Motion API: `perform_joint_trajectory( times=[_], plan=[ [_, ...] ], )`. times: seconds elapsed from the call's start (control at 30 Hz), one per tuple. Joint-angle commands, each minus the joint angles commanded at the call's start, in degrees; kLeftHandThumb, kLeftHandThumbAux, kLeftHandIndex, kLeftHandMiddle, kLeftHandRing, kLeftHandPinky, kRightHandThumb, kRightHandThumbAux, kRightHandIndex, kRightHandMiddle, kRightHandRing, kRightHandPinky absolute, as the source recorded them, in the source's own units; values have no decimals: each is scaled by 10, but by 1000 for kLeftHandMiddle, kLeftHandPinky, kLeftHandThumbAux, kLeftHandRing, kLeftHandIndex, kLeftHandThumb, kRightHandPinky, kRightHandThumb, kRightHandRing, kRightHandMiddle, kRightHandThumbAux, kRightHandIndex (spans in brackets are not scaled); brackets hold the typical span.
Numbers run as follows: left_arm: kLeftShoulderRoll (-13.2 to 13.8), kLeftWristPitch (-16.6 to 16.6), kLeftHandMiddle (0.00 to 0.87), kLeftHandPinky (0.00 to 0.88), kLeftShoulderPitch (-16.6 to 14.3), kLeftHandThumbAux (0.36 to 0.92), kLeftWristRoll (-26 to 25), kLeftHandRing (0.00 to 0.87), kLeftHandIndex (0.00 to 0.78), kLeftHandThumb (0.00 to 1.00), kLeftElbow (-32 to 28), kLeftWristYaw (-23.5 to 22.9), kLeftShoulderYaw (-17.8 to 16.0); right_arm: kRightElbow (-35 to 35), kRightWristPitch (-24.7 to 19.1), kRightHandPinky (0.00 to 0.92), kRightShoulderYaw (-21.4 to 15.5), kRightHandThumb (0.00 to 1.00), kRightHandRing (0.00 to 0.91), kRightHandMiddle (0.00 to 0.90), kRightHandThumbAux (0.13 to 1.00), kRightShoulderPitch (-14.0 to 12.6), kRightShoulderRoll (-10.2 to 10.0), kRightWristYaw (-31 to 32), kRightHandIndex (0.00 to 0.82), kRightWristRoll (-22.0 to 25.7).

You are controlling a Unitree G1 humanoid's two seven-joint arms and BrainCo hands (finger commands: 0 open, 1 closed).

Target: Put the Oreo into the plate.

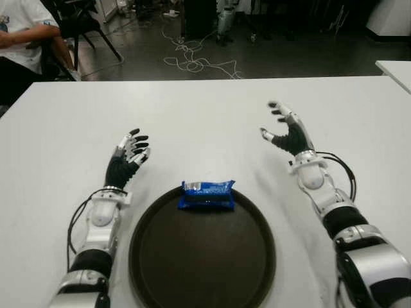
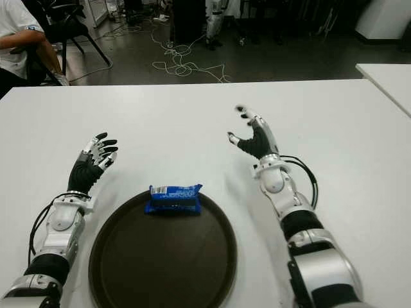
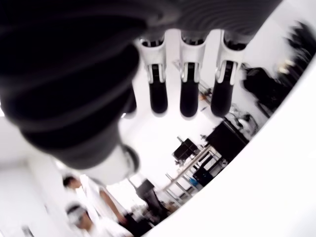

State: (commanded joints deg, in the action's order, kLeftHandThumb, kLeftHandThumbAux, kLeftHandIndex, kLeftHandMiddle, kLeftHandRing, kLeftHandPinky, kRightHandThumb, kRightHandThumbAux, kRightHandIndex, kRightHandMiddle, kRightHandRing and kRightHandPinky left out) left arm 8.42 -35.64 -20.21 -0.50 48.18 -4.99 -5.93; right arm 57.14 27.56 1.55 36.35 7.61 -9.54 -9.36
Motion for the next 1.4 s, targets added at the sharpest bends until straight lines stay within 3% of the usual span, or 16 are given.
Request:
perform_joint_trajectory(
  times=[0.1, 0.23, 0.4, 0.63, 0.93, 1.17, 1.4],
  plan=[
    [0, 0, 234, 172, 0, 612, 1, 223, 123, 55, 0, 0, 1, 17, -8, 208, -18, 2, 200, 187, 791, 7, -6, 22, 115, 27],
    [0, -5, 232, 174, 0, 618, 4, 220, 127, 76, 1, 2, 2, 100, -43, 200, -56, 28, 202, 194, 803, 33, -23, 44, 119, 68],
    [1, -6, 226, 173, 0, 623, 6, 213, 126, 91, 2, 4, 1, 115, -58, 184, -62, 53, 199, 207, 823, 45, -28, 45, 136, 70],
    [2, -4, 221, 176, -1, 602, 8, 213, 124, 85, 3, 7, 1, 113, -58, 149, -58, 64, 190, 207, 814, 46, -28, 40, 136, 58],
    [5, 12, 211, 176, 0, 562, -2, 210, 113, 96, -2, -8, 0, 117, -47, 129, -20, 25, 188, 208, 793, 45, -22, -11, 138, 5],
    [9, 22, 219, 191, 0, 567, -14, 216, 116, 104, -4, -26, -4, 123, -39, 153, -3, 15, 205, 219, 790, 43, -19, -34, 146, -19],
    [12, 24, 221, 194, -1, 584, -15, 217, 115, 97, 0, -32, -4, 126, -40, 110, 1, 20, 184, 212, 794, 44, -21, -43, 140, -22]
  ],
)
